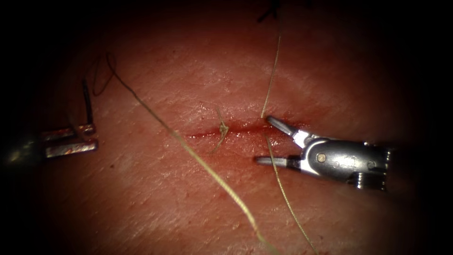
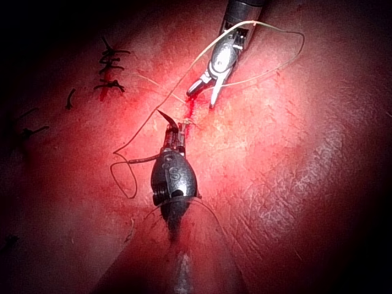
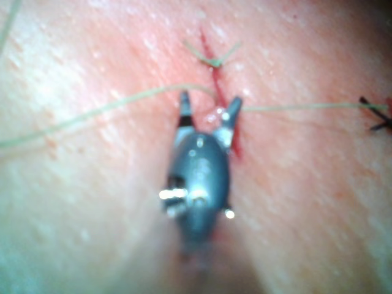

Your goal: Wound Closure

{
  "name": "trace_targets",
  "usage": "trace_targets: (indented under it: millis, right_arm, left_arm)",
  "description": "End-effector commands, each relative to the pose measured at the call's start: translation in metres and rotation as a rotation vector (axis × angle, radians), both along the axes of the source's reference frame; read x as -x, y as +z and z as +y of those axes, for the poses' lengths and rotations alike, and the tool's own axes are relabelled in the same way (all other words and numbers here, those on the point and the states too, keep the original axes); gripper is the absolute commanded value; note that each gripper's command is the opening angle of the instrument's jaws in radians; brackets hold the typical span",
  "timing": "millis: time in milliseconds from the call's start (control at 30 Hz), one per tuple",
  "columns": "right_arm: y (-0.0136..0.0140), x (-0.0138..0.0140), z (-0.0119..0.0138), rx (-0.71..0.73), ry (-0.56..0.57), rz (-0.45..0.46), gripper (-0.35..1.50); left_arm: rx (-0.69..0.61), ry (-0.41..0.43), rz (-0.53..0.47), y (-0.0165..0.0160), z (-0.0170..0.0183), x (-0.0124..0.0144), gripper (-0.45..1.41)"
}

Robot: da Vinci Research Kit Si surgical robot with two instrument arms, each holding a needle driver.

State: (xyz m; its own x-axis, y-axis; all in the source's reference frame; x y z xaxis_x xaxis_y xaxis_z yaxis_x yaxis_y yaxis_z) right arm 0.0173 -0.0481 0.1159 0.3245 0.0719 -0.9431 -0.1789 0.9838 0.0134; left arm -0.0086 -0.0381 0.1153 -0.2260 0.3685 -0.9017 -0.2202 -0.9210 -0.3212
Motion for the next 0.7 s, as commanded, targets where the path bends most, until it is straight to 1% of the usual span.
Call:
trace_targets:
  millis: [33,167,300,367,467,500,533,567,633,700]
  right_arm:
    - [0.0006,-0.0007,0.0,0.001,-0.002,0.003,0.96]
    - [0.0004,-0.0007,0.0,-0.001,-0.003,0.004,0.91]
    - [0.0002,-0.0007,-0.0001,0.0,0.001,0.001,1.13]
    - [0.0002,-0.0006,-0.0001,0.0,0.001,0.001,1.06]
    - [0.0001,-0.0008,0.0001,-0.003,0.001,-0.002,1.06]
    - [0.0,-0.0008,0.0001,-0.003,0.003,-0.004,0.98]
    - [0.0,-0.0008,0.0001,-0.005,-0.002,0.001,0.78]
    - [-0.0002,-0.0008,-0.0002,-0.018,-0.043,0.014,-0.35]
    - [-0.0004,-0.0008,-0.0002,-0.02,-0.061,0.005,-0.35]
    - [-0.0005,-0.0003,-0.0004,-0.045,-0.054,0.007,-0.35]
  left_arm:
    - [0.001,0.002,-0.002,0.0006,0.0,0.0004,-0.45]
    - [-0.005,0.001,-0.003,0.0006,0.0,0.0004,-0.45]
    - [-0.004,0.001,-0.004,0.0005,-0.0002,0.0004,-0.45]
    - [-0.008,-0.001,-0.004,0.0005,-0.0006,0.0005,-0.45]
    - [-0.008,0.002,-0.003,0.0005,-0.0006,0.0006,-0.45]
    - [-0.008,0.002,-0.003,0.0005,-0.0006,0.0006,-0.45]
    - [-0.008,0.002,-0.003,0.0006,-0.0005,0.0006,-0.45]
    - [-0.008,0.002,-0.003,0.0006,-0.0005,0.0006,-0.45]
    - [-0.008,0.002,-0.003,0.0006,-0.0005,0.0006,-0.45]
    - [-0.007,0.003,-0.003,0.0006,-0.0007,0.0006,-0.45]
